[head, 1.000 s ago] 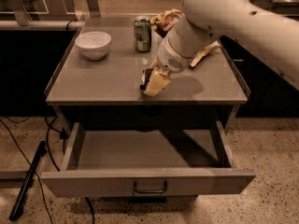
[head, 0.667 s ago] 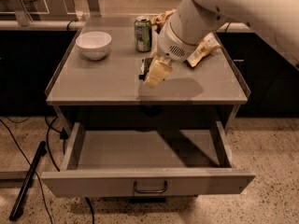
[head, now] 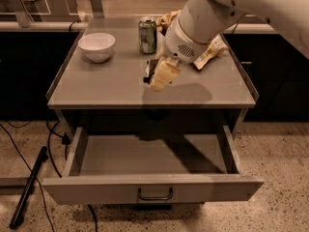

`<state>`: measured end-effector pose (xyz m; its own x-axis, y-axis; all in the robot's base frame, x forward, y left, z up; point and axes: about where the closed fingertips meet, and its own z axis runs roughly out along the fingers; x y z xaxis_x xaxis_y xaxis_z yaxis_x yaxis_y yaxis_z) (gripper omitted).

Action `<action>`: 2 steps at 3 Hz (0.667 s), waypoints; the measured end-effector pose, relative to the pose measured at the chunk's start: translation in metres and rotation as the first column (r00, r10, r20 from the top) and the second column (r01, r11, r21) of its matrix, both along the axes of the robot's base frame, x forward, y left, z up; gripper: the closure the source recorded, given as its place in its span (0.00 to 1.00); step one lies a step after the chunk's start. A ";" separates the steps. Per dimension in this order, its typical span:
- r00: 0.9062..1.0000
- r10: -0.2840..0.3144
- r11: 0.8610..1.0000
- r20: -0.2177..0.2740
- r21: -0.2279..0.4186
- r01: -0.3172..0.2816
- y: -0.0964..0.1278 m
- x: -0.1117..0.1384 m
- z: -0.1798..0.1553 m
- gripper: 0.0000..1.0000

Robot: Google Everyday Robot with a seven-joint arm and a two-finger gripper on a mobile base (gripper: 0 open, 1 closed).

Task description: Place rxbar chocolate into top drawer

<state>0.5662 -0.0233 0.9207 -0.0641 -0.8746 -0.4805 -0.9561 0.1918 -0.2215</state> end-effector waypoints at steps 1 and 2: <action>0.999 -0.027 0.999 -0.044 0.017 0.028 -0.008 -0.041 0.012 1.00; 0.994 -0.053 0.998 -0.099 0.030 0.056 -0.015 -0.069 0.012 1.00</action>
Offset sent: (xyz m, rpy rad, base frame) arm -0.0977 -0.0259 0.0121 0.0517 0.1614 -0.0897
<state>0.4975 -0.0387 0.9329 -0.1596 -0.8523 -0.4981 -0.9608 0.2499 -0.1198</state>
